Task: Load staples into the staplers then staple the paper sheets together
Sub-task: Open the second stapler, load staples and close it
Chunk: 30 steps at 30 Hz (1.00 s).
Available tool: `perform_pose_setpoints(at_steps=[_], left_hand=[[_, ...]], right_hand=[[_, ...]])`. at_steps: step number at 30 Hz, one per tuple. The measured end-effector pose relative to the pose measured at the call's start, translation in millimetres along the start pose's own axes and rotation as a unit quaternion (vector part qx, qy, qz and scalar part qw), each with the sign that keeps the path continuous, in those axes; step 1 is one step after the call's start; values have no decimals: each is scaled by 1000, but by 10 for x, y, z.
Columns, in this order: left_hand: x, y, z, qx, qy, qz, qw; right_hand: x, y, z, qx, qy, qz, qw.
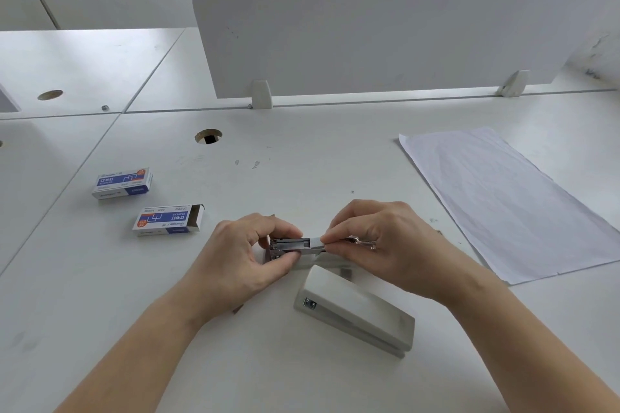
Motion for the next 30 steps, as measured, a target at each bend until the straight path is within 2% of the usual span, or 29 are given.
perform_pose_setpoints(at_steps=[9,21,30], left_hand=[[3,7,10,18,3,7,1000],[7,7,31,17,6,8,1000],[7,-5,62,23,23,12,999]], right_hand=[[-11,-10,43,17,18,-8,1000],[-8,-180,58,71,27,38,996],[50,42,-42,16,-53,4,998]])
Point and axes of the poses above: each hand's wrist, its own x-axis away from the middle knuckle, its own y-axis out of the back of the hand, z = x × y, the point moved 6 cm from there along -x, towards the middle knuckle, and after that the axes turned 13 degrees about -x, right-handed, at the moved point
